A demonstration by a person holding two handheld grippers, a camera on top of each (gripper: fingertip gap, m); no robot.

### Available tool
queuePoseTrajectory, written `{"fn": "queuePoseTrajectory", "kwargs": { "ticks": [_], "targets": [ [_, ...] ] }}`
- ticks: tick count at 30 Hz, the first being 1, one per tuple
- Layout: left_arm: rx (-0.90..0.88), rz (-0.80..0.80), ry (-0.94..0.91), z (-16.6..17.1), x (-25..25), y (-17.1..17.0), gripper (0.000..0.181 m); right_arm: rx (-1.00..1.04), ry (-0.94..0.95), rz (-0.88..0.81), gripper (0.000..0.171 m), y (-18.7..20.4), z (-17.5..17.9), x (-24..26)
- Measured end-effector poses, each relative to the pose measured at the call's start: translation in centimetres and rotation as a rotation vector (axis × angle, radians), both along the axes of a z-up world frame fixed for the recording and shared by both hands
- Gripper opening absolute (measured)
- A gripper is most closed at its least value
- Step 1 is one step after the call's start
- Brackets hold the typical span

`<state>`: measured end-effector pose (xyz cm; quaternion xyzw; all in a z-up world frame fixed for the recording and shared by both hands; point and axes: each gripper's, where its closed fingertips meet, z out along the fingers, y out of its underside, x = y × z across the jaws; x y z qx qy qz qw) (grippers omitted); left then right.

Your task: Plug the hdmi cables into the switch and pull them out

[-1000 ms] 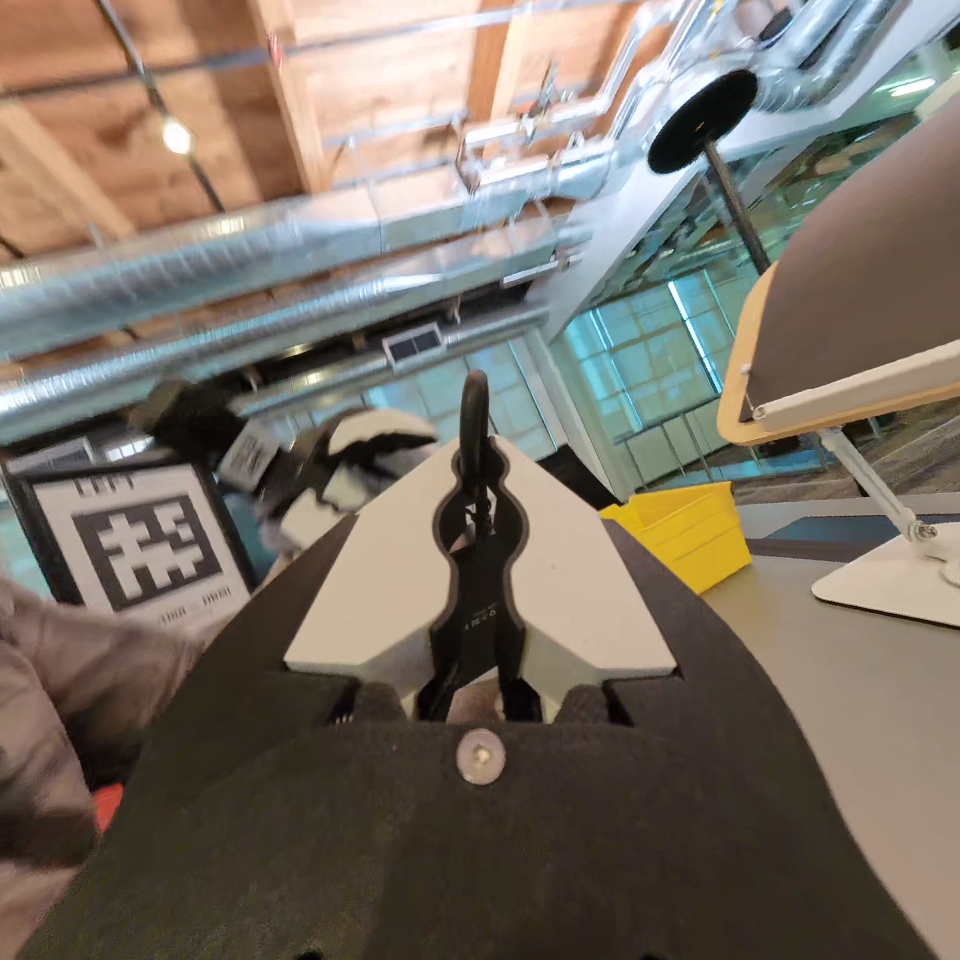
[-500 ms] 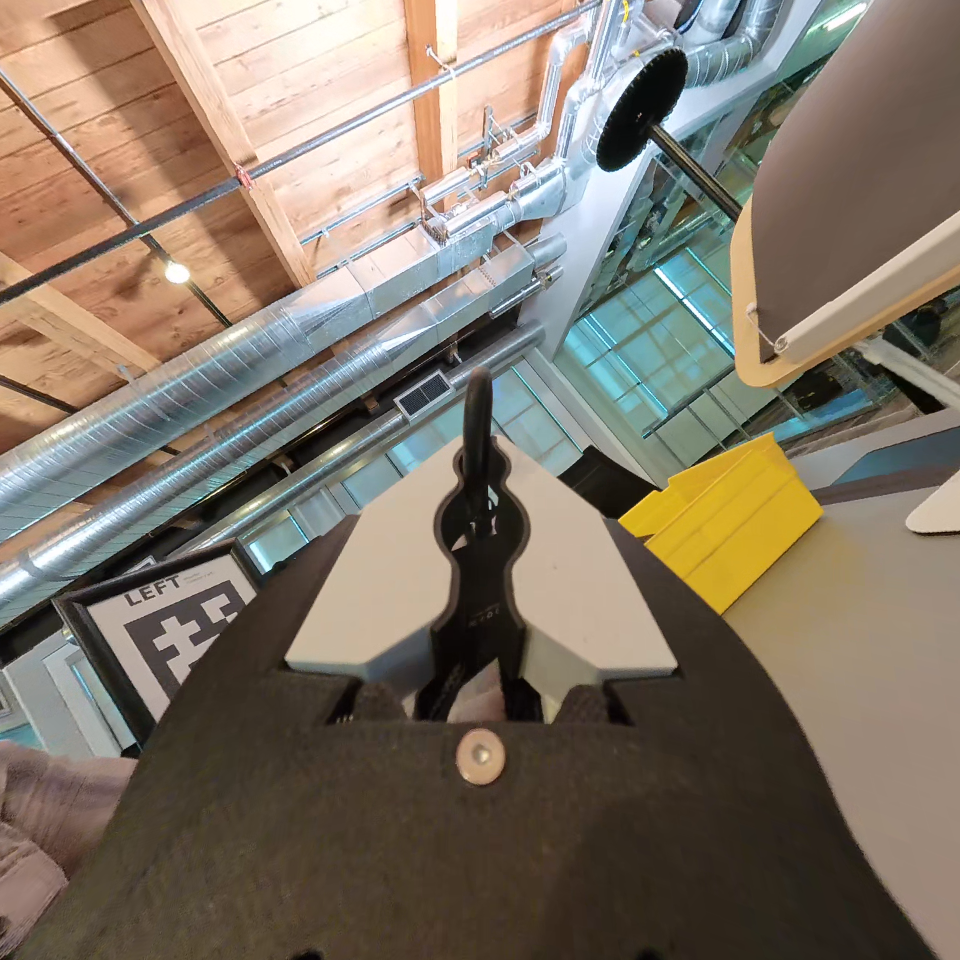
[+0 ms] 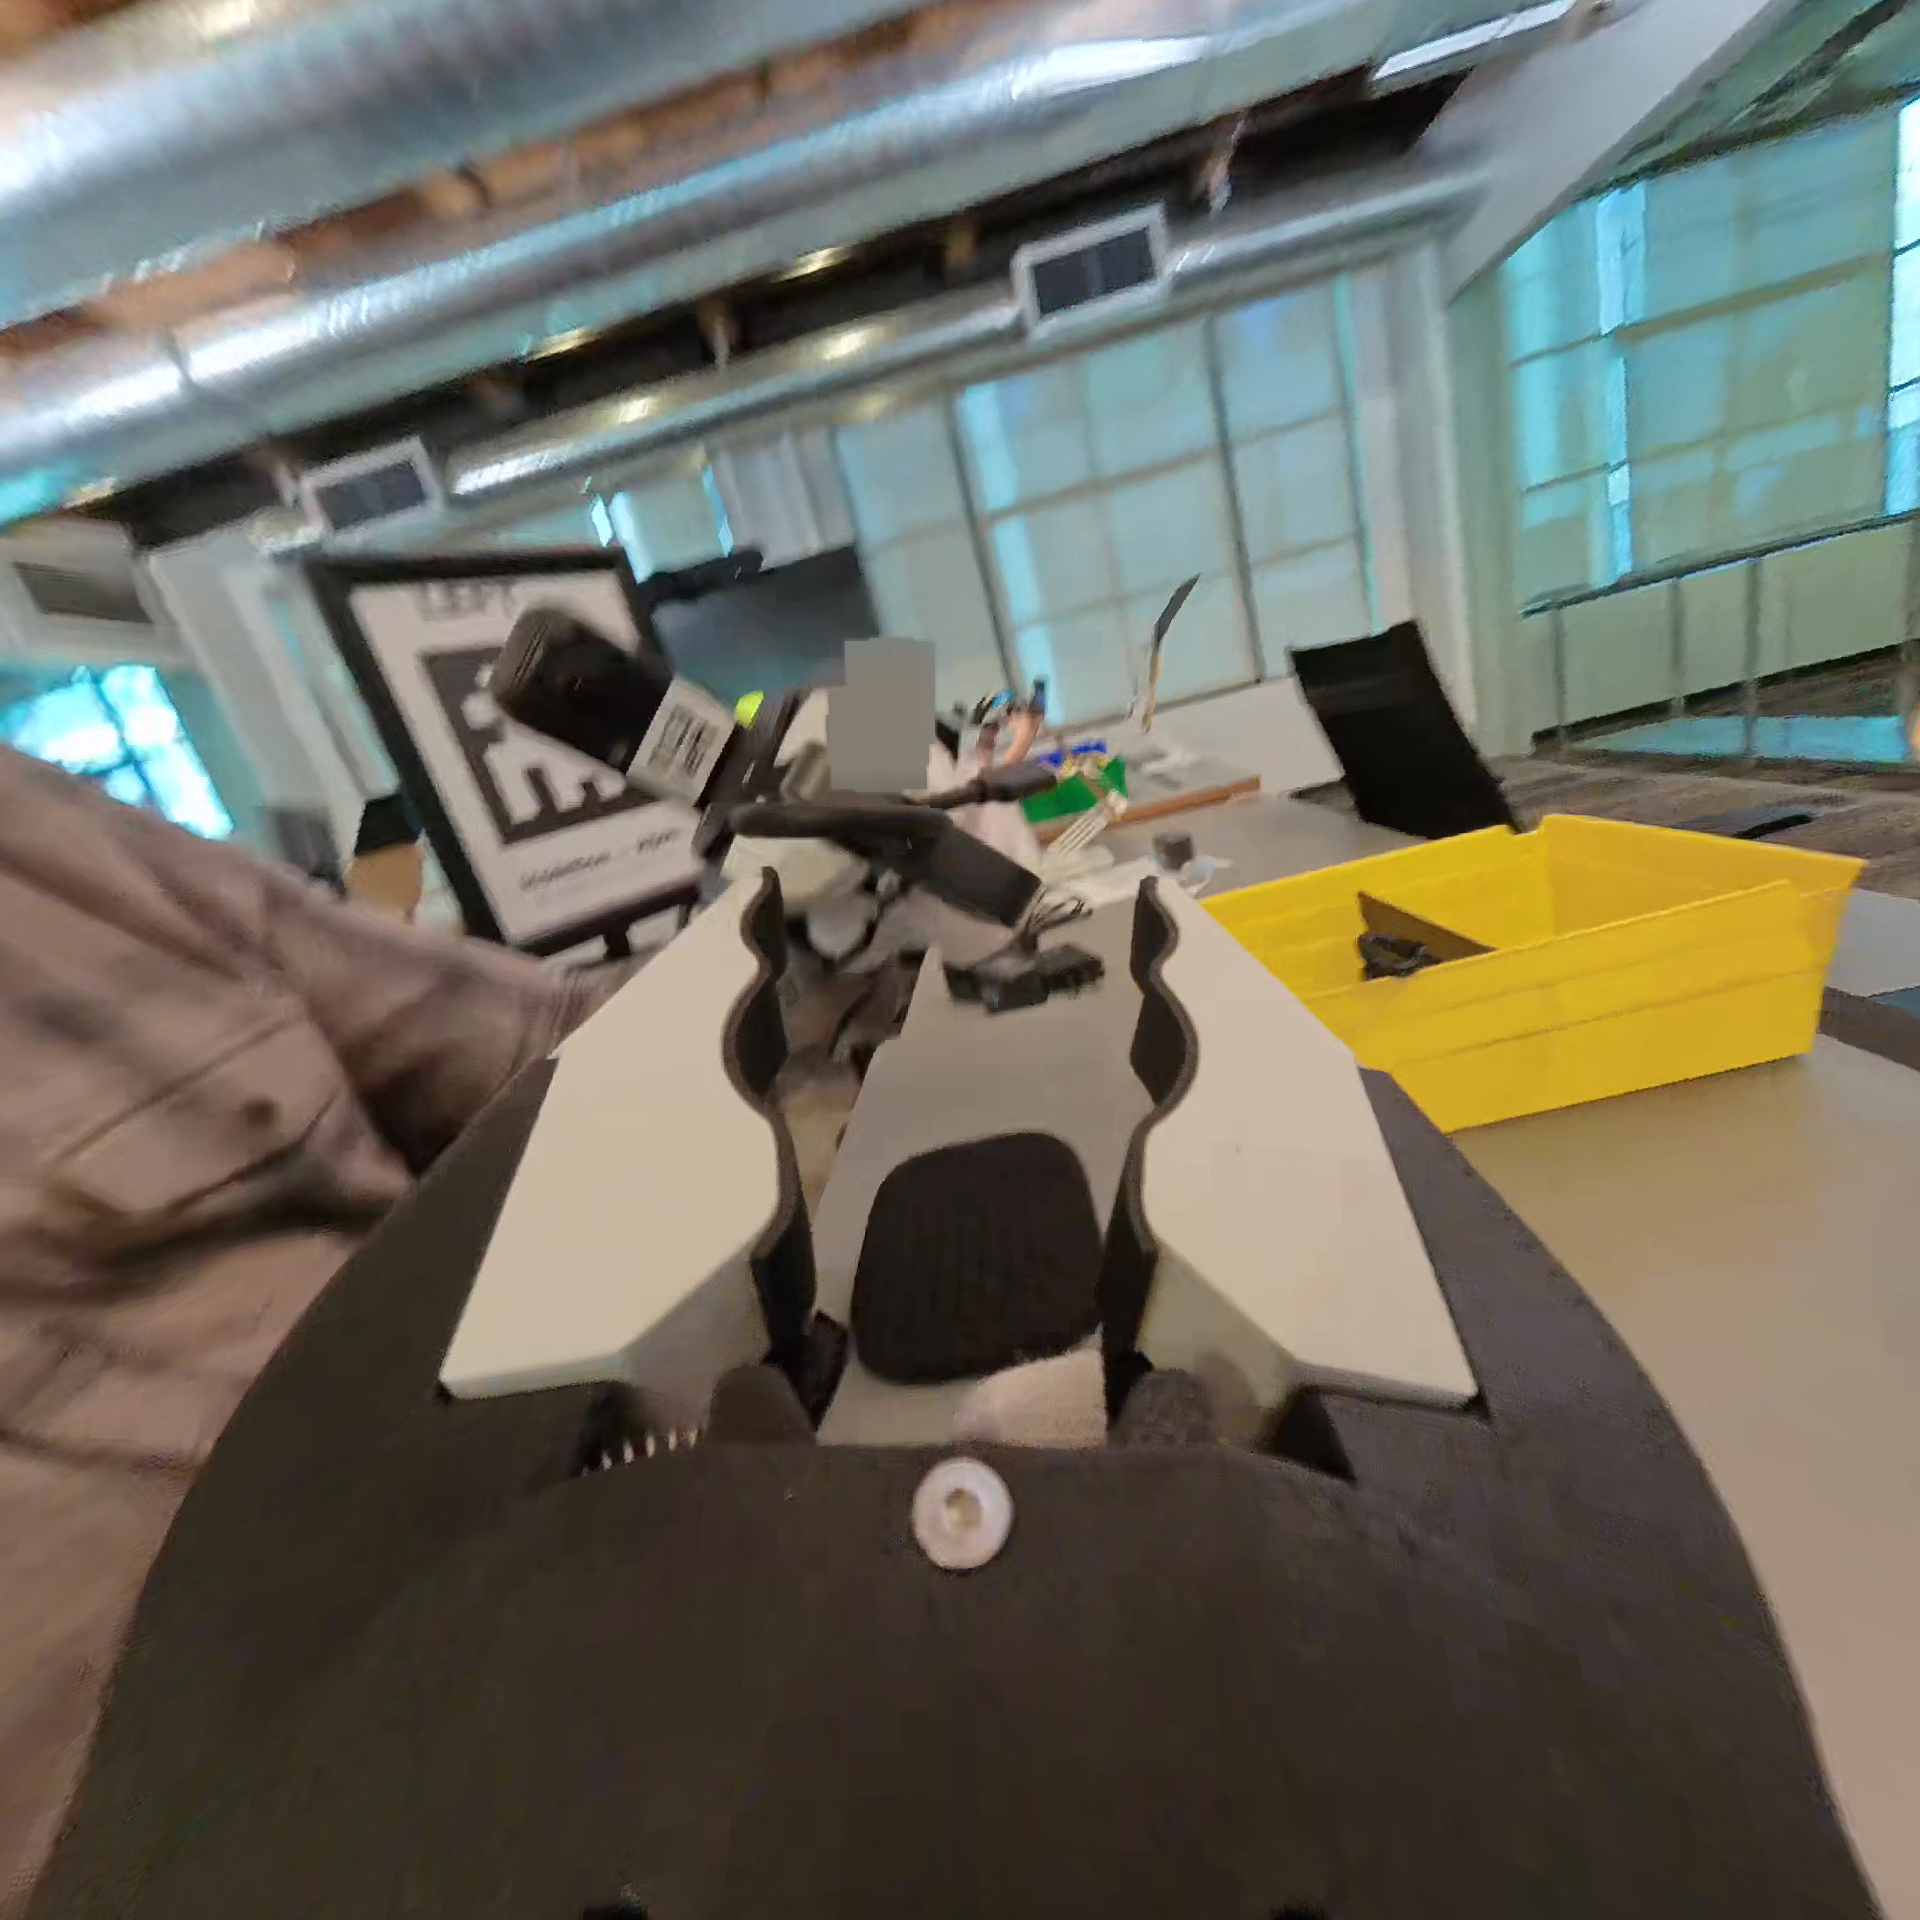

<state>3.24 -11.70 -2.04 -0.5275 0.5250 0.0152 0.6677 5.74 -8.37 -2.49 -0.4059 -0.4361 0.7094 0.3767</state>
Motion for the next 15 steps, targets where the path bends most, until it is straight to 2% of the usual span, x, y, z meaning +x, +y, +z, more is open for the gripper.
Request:
{"fn": "queuePoseTrajectory", "kwargs": {
  "ticks": [3, 8, 11, 14, 15],
  "targets": [
    [-0.079, -0.092, 0.133, 0.4, -0.1, -2.4, 0.015, 0.171, -0.120, 0.030, 0.069, -1.7, -0.8, 1.0],
    [-0.067, -0.009, 0.601, -1.9, -1.3, -3.0, 0.015, 0.584, -0.465, -0.050, 0.081, -4.0, -2.9, 1.5],
    [-0.028, -0.037, 0.752, -2.9, -0.3, -3.4, 0.015, 0.656, -0.527, 0.009, 0.076, -6.5, -3.2, 1.0],
    [0.009, -0.074, 0.872, -4.0, 1.0, -4.4, 0.014, 0.698, -0.608, 0.005, 0.064, -6.5, -5.1, -0.3],
    [0.016, -0.079, 0.909, -4.2, 1.3, -4.7, 0.014, 0.696, -0.619, 0.037, 0.054, -6.9, -5.8, -0.5]
  ]
}}
